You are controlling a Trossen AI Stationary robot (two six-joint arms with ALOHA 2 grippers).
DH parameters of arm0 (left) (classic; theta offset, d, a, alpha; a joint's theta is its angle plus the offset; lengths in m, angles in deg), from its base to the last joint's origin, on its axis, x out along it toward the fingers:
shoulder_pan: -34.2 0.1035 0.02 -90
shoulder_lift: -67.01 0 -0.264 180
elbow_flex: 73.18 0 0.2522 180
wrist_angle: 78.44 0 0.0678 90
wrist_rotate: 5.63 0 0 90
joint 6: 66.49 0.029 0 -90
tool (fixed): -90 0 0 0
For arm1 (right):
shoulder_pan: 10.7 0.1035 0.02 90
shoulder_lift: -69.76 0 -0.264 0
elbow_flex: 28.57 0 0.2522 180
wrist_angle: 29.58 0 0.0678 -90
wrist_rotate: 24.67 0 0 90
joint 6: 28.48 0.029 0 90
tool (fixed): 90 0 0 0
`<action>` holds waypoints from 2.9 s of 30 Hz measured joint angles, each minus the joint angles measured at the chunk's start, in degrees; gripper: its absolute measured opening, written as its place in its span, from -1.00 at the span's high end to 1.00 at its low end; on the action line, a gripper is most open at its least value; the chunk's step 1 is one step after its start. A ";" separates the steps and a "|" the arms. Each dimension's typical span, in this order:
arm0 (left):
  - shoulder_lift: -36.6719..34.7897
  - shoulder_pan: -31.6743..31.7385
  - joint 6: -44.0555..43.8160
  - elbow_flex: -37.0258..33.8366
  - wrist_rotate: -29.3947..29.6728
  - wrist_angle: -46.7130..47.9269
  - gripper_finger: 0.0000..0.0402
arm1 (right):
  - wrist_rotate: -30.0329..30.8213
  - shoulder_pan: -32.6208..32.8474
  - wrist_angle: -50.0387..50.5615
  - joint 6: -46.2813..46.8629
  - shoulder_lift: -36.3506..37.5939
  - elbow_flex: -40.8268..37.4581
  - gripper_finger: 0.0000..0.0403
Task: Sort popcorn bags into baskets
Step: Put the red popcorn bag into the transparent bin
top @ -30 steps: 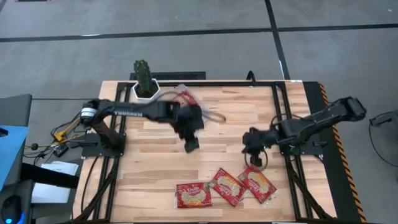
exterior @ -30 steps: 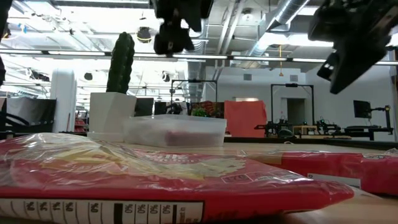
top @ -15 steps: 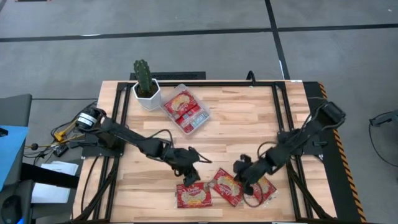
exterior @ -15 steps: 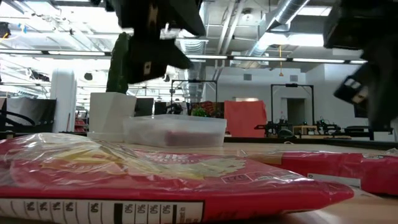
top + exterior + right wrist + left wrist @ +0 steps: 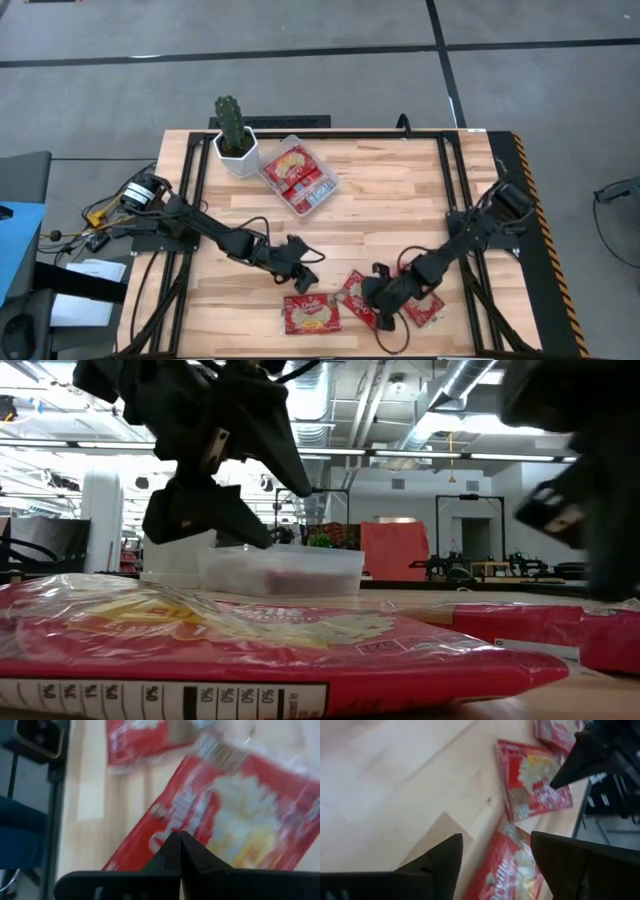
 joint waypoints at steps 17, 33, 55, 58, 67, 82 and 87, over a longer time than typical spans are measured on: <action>0.00 3.44 -2.31 -0.12 5.77 0.78 -0.16 | 5.84 -21.01 -0.76 -12.00 0.57 1.03 0.92; 1.10 7.18 -7.27 -0.12 13.83 2.17 -0.16 | 17.70 -17.90 21.14 -4.64 5.50 1.22 0.90; 15.67 9.53 -10.25 0.63 3.93 -17.14 -0.16 | 12.35 -21.07 7.63 -15.33 -3.93 1.16 0.94; 15.67 9.58 -9.79 0.65 3.87 -17.05 -0.08 | 11.19 -22.05 7.40 -16.08 -4.00 1.53 0.91; 15.69 9.58 -10.63 1.06 5.47 -15.71 0.70 | 10.82 -22.58 8.34 -17.45 -3.61 1.73 0.94; 6.15 10.81 -4.47 3.56 -5.97 -14.50 0.99 | 17.20 -21.85 42.39 -16.70 24.75 7.57 0.92; -2.32 13.39 2.77 6.37 -10.27 -5.57 0.99 | 23.43 -22.63 47.16 -14.98 37.51 7.53 0.91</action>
